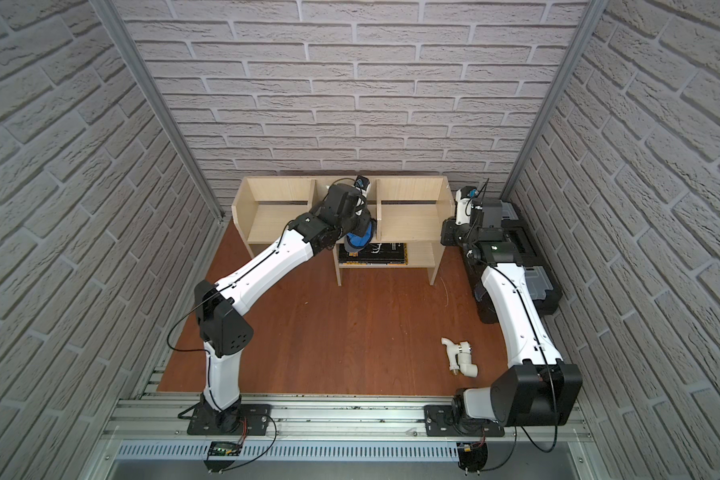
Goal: Wipe the bookshelf clean with a cloth
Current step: Wipe the dust from the shelf, then adjust the cleaning item.
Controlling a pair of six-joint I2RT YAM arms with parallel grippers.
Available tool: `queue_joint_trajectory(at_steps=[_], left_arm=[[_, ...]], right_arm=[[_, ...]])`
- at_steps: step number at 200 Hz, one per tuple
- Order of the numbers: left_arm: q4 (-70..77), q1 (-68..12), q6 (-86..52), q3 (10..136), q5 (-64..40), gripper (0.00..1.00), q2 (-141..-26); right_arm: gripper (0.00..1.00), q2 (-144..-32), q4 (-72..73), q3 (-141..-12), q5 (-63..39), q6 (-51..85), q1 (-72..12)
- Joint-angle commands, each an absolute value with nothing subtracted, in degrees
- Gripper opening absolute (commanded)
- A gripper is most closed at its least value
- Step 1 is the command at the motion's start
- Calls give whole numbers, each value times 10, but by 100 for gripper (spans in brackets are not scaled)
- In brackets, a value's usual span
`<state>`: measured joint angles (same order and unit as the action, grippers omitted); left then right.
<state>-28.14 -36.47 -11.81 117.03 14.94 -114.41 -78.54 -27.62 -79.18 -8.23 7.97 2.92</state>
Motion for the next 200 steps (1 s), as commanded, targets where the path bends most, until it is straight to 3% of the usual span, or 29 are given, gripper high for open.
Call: queue_joint_trajectory(at_steps=[1, 23, 54, 71, 82, 106, 129, 162, 200], left_arm=[[-259, -366, -128, 1177, 148, 0, -1144], [-264, -366, -115, 1172, 196, 0, -1119], [-259, -376, -73, 1167, 233, 0, -1072], [-252, -384, -54, 1162, 238, 0, -1040], [-244, -389, -52, 1151, 235, 0, -1013], [-175, -392, -58, 1051, 215, 0, -912], [-73, -382, -103, 912, 160, 0, -799], [24, -313, -272, 789, -61, 0, -687], [181, -287, -408, 673, -199, 0, -614]], right_arm=[[15, -768, -269, -804, -212, 150, 21], [40, -764, -286, -817, -179, 148, 20], [52, -749, -321, -842, -104, 140, 14], [77, -733, -350, -865, -49, 125, -1], [84, -722, -369, -883, -21, 120, -13], [86, -693, -405, -911, -1, 131, -61], [87, -650, -355, -877, -48, 161, -136], [87, -615, -90, -772, -292, 330, -196], [92, -620, 54, -738, -312, 359, -306]])
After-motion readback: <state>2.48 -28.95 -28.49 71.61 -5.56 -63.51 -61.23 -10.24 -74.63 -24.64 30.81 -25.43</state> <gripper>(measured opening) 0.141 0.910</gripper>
